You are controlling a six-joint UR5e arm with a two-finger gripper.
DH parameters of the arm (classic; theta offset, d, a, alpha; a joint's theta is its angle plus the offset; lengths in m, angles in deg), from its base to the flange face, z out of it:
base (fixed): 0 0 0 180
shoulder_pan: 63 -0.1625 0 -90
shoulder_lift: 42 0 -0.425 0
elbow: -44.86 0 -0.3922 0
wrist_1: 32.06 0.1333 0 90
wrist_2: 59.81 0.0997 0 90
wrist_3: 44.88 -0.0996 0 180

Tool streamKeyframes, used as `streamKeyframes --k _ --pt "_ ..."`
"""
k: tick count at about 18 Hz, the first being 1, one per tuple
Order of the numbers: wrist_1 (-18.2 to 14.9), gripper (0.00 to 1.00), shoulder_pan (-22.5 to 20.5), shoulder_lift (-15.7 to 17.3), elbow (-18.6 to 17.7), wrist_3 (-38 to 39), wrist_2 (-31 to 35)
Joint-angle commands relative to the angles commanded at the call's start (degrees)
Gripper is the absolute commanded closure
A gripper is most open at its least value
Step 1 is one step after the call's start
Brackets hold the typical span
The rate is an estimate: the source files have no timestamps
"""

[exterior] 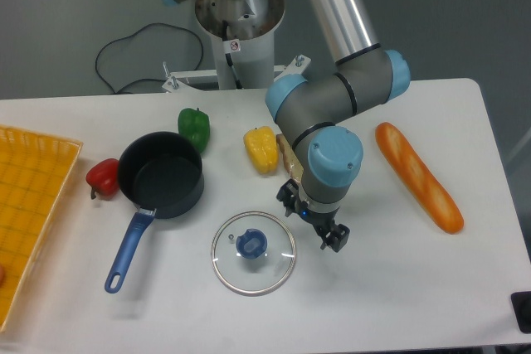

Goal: Pick up the toast
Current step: 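Move the gripper over the bagged toast slice, then lower the gripper onto the bagged toast and close on it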

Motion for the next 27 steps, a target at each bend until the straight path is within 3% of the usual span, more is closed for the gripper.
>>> streamKeyframes --k 4,8,10,16,22,25,27 --pt "0.0 0.0 0.0 0.1 -0.3 -4.0 0.5" --pt "-0.3 0.0 0.0 0.6 -1.8 -2.4 0.5" --pt "-0.3 0.0 0.0 1.5 -3.2 5.7 0.7" --pt "-0.2 0.0 0.0 3.2 -2.3 36.5 0.0" --pt "0.0 0.0 0.0 4.4 -3.3 55.8 0.7" --pt "0.0 0.0 -1.1 4.2 -4.9 62.4 1.6" --pt "-0.1 0.0 -1.1 3.8 -5.3 62.4 1.6"
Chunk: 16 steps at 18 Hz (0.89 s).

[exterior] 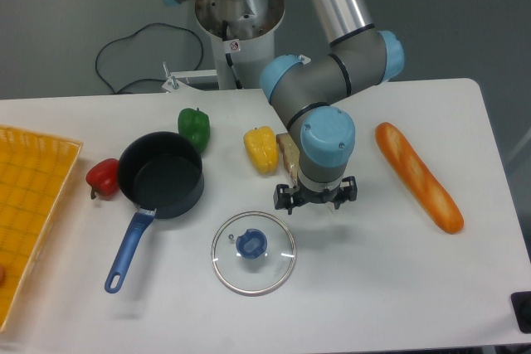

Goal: Pick up the toast
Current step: 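Lower the gripper onto the bagged toast and close on it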

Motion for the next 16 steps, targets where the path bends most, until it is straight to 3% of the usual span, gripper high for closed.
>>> streamKeyframes --k 3,16 --pt "1.0 0.0 -1.1 -0.4 -3.0 -0.4 -0.2" --pt "1.0 0.03 -1.8 -1.1 -2.7 -0.5 -0.6"
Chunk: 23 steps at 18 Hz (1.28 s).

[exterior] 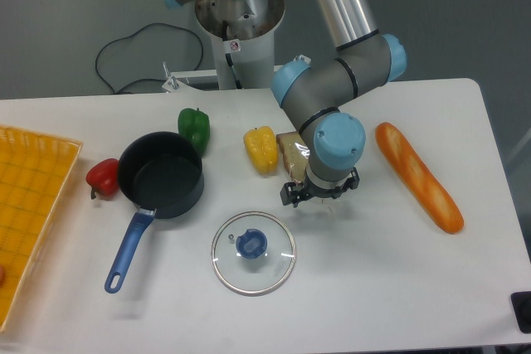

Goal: Pick up the toast
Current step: 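Lower the gripper onto the bagged toast and close on it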

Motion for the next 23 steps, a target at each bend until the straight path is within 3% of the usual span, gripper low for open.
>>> streamKeyframes --k 13,15,19,23 --pt "0.1 0.11 0.0 -1.1 0.4 -0.1 0.0" --pt "0.1 0.15 0.0 -1.2 0.4 -0.1 0.0" --pt "0.1 0.38 -0.2 -1.3 0.4 -0.1 0.0" --pt "0.0 0.4 -0.3 -1.3 0.5 -0.1 0.0"
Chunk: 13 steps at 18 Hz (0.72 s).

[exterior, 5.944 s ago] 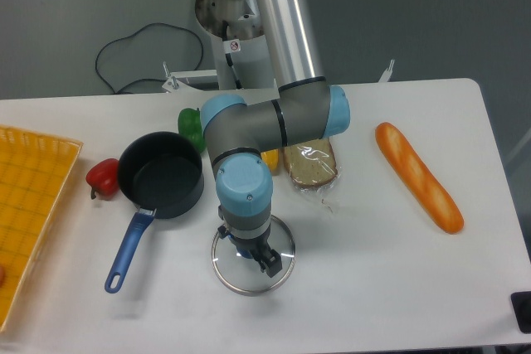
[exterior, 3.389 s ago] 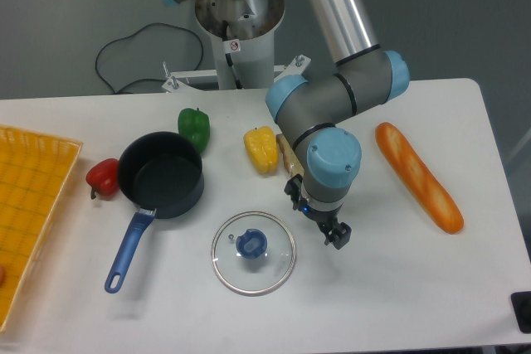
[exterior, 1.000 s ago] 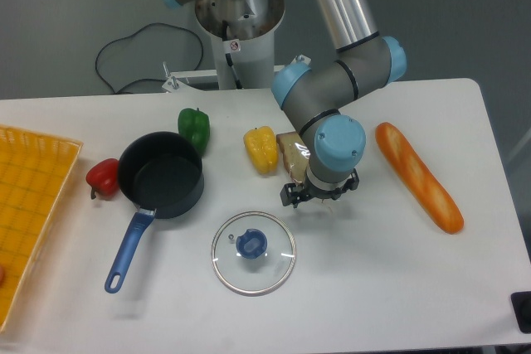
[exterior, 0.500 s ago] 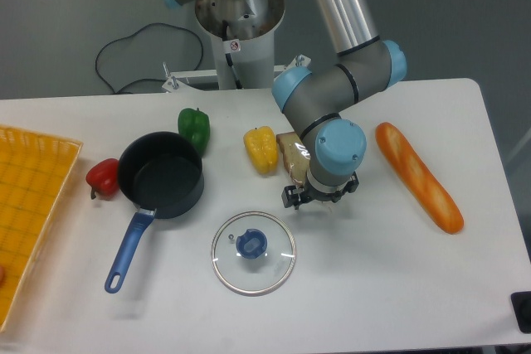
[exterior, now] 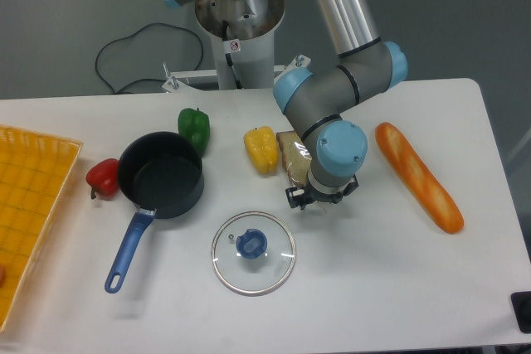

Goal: Pick up the toast
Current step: 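Lower the gripper onto the bagged toast and close on it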

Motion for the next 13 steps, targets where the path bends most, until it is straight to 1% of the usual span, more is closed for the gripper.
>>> streamKeyframes --k 3,7,9,11,13 --pt "0.0 0.49 0.0 0.0 0.0 0.0 0.0" --pt "0.0 0.57 0.0 0.1 0.0 -0.1 0.0" --pt "-0.1 0.68 0.0 0.1 0.1 0.0 0.0" --pt "-0.1 0.82 0.0 0.1 0.2 0.0 0.0" --pt "-0.2 0.9 0.0 0.1 0.9 0.0 -0.2"
